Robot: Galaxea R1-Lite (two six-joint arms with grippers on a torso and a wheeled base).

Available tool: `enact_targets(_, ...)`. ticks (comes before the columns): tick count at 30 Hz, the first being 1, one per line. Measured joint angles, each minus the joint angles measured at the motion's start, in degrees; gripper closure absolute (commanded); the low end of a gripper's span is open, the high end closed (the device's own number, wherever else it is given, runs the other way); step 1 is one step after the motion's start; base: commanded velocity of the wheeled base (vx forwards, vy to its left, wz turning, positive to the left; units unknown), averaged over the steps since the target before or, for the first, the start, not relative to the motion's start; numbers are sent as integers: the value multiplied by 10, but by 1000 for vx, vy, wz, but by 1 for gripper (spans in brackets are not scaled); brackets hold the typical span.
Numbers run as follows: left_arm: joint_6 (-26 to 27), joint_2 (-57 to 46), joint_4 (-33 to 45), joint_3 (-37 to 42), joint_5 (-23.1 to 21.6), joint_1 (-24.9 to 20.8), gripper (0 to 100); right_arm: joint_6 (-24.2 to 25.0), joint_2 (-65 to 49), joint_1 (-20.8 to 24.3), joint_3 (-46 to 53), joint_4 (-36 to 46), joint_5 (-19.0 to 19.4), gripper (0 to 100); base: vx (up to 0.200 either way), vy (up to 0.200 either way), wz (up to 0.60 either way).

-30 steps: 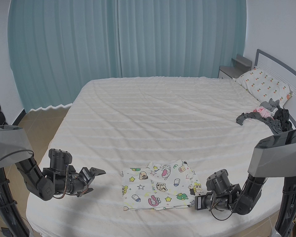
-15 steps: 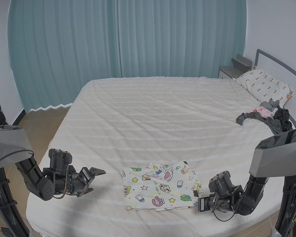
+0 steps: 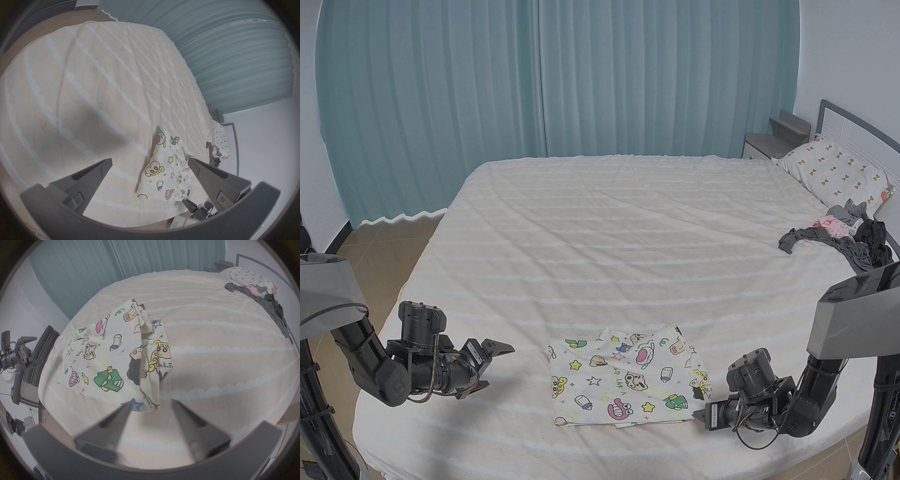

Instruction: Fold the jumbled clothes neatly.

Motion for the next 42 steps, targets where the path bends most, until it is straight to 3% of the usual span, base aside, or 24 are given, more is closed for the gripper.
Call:
enact_targets(8,0,0,0,0,0,0,0,-2,-59,-36,-21,-34,23,0,0,0,0)
enact_targets(18,0,0,0,0,0,0,0,0,-15,-65,-192,-32,105,0,0,0,0)
enact_targets(27,0,0,-1,1,0,0,0,-1,99,-67,-332,8,133,0,0,0,0)
enact_targets(41,0,1,-1,2,1,0,0,-5,154,-62,-377,20,147,0,0,0,0)
enact_targets(42,0,1,-1,2,1,0,0,-5,154,-62,-377,20,147,100,0,0,0)
